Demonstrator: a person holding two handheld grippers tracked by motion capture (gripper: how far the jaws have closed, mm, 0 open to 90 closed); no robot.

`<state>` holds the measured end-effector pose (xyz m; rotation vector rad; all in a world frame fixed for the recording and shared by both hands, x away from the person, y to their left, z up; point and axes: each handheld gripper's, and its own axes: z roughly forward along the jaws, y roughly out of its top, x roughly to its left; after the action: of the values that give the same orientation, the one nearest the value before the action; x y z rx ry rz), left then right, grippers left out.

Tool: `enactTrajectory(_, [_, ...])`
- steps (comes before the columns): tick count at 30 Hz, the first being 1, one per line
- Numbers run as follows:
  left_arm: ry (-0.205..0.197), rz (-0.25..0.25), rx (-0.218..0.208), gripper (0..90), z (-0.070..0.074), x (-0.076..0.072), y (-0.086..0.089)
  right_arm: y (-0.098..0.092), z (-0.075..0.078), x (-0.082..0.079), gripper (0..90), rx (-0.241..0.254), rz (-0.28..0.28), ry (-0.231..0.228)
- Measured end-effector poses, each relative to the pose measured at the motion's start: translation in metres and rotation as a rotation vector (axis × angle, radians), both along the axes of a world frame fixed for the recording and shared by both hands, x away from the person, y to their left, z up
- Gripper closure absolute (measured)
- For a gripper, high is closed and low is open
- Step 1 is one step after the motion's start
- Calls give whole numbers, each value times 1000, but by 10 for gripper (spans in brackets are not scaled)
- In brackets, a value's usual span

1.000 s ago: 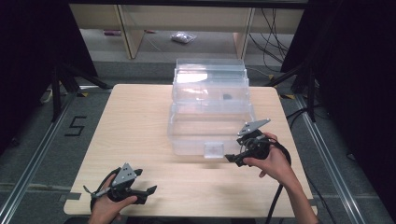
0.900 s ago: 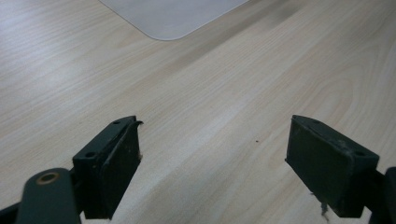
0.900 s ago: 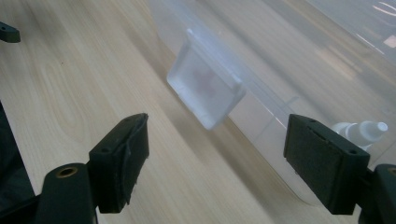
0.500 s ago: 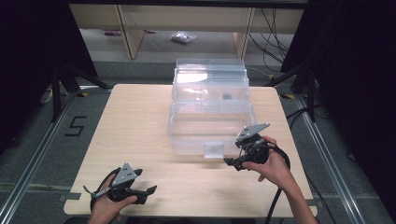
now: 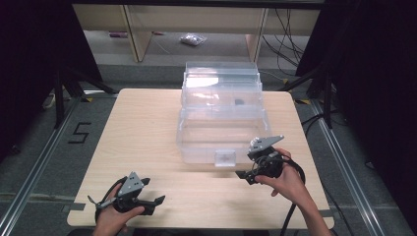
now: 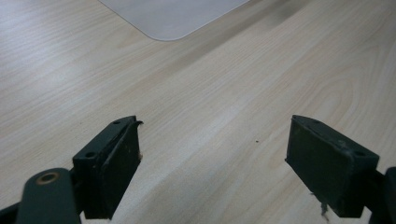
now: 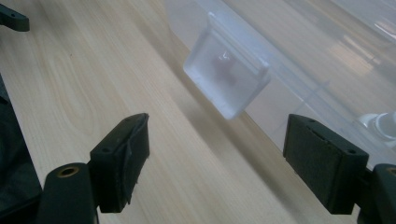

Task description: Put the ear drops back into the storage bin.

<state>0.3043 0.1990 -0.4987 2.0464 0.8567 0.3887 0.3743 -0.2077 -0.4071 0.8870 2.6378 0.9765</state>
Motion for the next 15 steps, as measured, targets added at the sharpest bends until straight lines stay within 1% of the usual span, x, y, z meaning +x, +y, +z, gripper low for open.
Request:
enactTrajectory(1, [0,-1,1,169,0,0,0,-1,0,-1,236,-6,-3,12])
enactTrajectory(2, [-2,0,0,169,0,0,0,-1,-1,0,236,-12,16,-6])
enactTrajectory(3, [-1,-1,1,169,0,0,0,-1,-2,-2,236,0,4,0])
enactTrajectory(4, [4,1,11,169,1,0,0,-2,-3,-2,236,-13,14,-3])
enactTrajectory(5, [3,1,9,169,1,0,0,-2,-4,-2,236,-11,16,-22])
enactTrajectory(6, [0,0,1,169,0,0,0,-2,-5,-3,235,-5,2,-6])
enactTrajectory(9, [0,-1,2,169,0,0,0,-4,-8,-5,235,-1,5,-7])
enactTrajectory(10, [0,0,1,169,0,0,0,-4,-9,-6,235,3,-3,-2])
enactTrajectory(11, [0,0,1,169,0,0,0,-5,-11,-6,235,3,1,-12])
enactTrajectory(13, [-6,1,4,169,0,0,0,-7,-12,-8,233,0,1,-4])
enactTrajectory(14, [0,-1,3,169,0,0,0,-7,-13,-9,232,8,-4,6])
enactTrajectory(15, [6,-3,2,169,0,0,0,-8,-15,-9,232,9,-4,-3])
